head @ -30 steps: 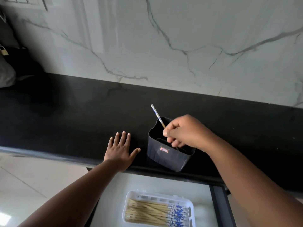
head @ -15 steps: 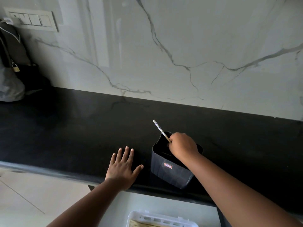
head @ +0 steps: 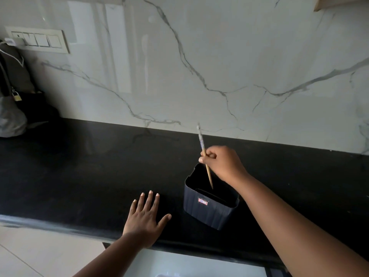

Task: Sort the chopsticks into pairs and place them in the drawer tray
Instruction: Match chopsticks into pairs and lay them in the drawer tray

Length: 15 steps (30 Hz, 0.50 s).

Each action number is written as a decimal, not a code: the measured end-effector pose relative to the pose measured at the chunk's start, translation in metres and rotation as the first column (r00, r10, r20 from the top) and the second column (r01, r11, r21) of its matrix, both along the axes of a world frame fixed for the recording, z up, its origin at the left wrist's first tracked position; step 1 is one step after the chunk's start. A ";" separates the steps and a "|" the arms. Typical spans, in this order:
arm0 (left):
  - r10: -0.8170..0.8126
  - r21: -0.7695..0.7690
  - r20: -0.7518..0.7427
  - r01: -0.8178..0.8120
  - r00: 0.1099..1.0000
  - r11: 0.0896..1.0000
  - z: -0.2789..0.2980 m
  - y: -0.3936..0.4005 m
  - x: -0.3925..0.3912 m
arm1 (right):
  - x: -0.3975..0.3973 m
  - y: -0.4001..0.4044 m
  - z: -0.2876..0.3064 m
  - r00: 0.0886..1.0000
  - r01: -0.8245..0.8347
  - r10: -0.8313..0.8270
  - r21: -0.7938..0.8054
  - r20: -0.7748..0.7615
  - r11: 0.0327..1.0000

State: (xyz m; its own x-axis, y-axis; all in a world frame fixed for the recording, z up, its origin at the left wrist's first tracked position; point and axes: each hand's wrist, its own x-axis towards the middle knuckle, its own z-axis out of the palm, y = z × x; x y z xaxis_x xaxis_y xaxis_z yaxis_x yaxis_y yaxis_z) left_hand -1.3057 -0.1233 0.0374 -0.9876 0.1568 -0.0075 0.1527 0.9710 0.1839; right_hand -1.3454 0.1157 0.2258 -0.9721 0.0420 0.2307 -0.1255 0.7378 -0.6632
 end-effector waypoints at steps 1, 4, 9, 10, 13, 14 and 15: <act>0.000 -0.004 0.010 0.000 1.000 1.000 0.001 0.001 0.000 | 0.005 0.001 0.010 0.999 -0.007 0.002 -0.122 -0.039 0.992; 0.001 -0.013 0.079 0.000 0.997 1.000 0.008 0.001 -0.001 | 0.021 0.004 0.041 0.996 -0.031 -0.017 -0.488 -0.092 0.872; -0.050 0.310 -0.337 0.161 0.940 0.937 0.081 0.010 -0.016 | 0.045 0.005 0.069 0.997 0.023 0.052 -0.891 0.052 0.454; -0.071 0.380 -0.444 0.259 0.893 0.888 0.103 0.016 -0.018 | 0.048 0.002 0.069 0.993 0.046 0.088 -0.929 0.084 0.367; -0.131 0.482 -0.657 0.548 0.742 0.683 0.167 0.035 -0.013 | 0.056 -0.014 0.066 0.971 0.122 0.181 -0.977 0.153 0.176; -0.130 0.495 -0.710 0.622 0.692 0.607 0.184 0.040 -0.009 | 0.059 -0.019 0.064 0.964 0.135 0.210 -0.982 0.162 0.135; -0.124 0.492 -0.758 0.687 0.640 0.535 0.199 0.044 -0.005 | 0.061 -0.024 0.063 0.957 0.140 0.240 -0.985 0.161 0.102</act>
